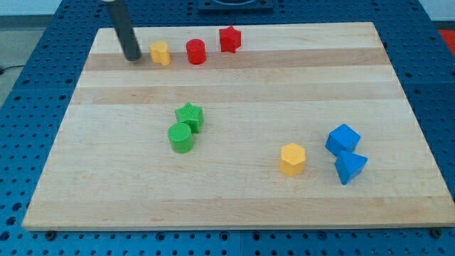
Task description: Separate green star and green circle
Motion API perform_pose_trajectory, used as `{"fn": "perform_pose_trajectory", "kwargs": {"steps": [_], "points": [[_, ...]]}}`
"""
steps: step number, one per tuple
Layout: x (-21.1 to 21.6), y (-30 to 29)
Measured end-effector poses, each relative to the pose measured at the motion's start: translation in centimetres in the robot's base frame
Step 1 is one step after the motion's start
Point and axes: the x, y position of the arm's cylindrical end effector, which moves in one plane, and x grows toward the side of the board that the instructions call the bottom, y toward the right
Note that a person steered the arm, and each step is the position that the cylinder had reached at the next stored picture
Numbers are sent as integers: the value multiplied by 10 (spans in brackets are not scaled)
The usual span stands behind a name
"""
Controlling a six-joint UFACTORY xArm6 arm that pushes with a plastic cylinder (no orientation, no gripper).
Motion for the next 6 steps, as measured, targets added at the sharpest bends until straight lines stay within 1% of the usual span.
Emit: {"fn": "perform_pose_trajectory", "kwargs": {"steps": [1,2,3,4,5,6], "points": [[4,73],[4,124],[46,140],[105,223],[145,314],[191,263]]}}
